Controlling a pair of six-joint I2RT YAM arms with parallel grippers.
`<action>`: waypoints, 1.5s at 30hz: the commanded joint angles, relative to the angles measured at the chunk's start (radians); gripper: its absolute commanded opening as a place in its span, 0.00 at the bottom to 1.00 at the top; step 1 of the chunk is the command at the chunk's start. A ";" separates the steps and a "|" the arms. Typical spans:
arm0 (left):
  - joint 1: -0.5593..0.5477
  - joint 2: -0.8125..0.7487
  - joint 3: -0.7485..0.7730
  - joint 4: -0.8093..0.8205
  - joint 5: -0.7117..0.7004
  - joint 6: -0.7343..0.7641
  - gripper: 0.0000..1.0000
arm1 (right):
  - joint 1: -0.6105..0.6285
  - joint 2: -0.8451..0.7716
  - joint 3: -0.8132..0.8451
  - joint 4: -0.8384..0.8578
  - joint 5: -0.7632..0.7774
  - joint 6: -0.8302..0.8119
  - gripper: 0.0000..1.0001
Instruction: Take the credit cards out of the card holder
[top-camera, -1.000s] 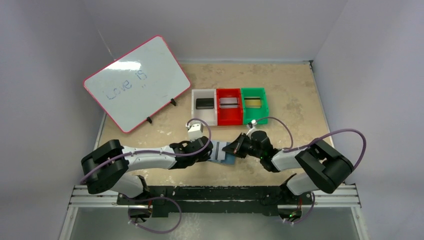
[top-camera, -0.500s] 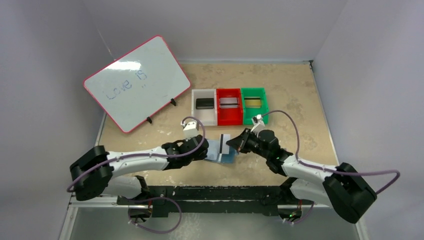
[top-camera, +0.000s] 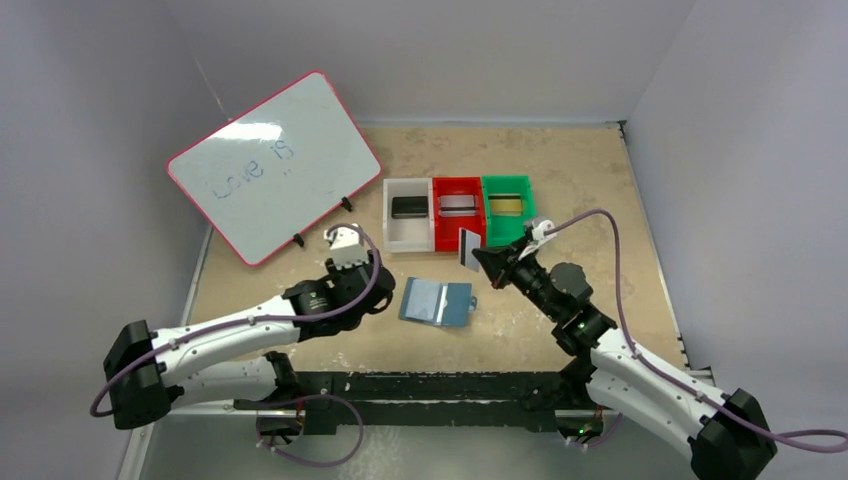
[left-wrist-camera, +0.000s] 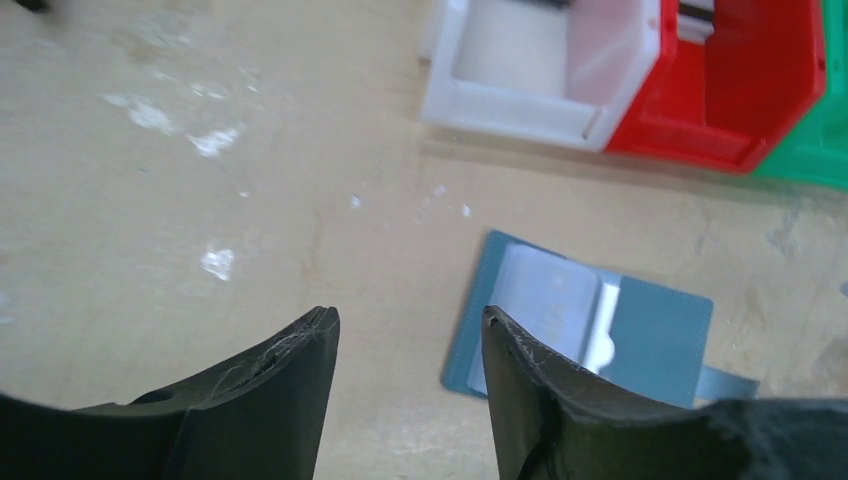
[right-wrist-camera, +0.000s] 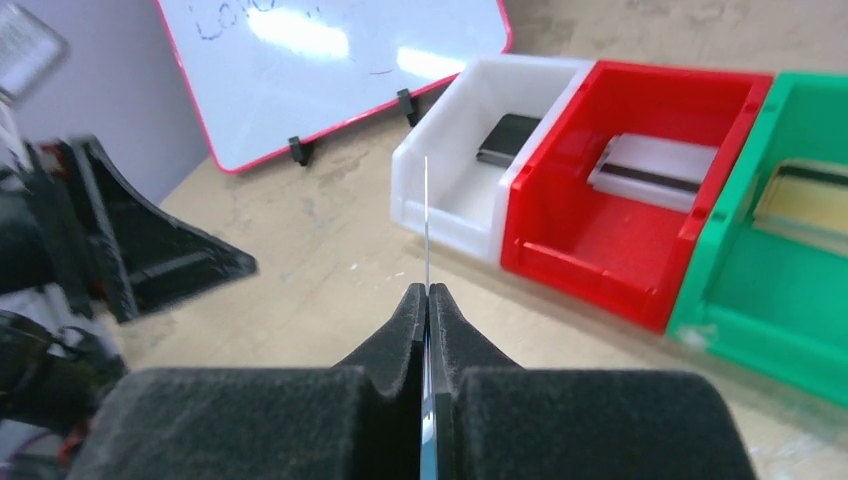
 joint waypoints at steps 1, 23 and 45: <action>0.082 -0.106 0.053 -0.136 -0.141 0.071 0.57 | -0.001 0.019 0.054 0.068 -0.008 -0.292 0.00; 0.328 -0.365 0.182 -0.359 -0.295 0.228 0.79 | -0.001 0.611 0.509 -0.198 0.103 -1.140 0.00; 0.329 -0.354 0.202 -0.429 -0.402 0.163 0.85 | -0.077 1.001 0.740 -0.183 0.130 -1.404 0.00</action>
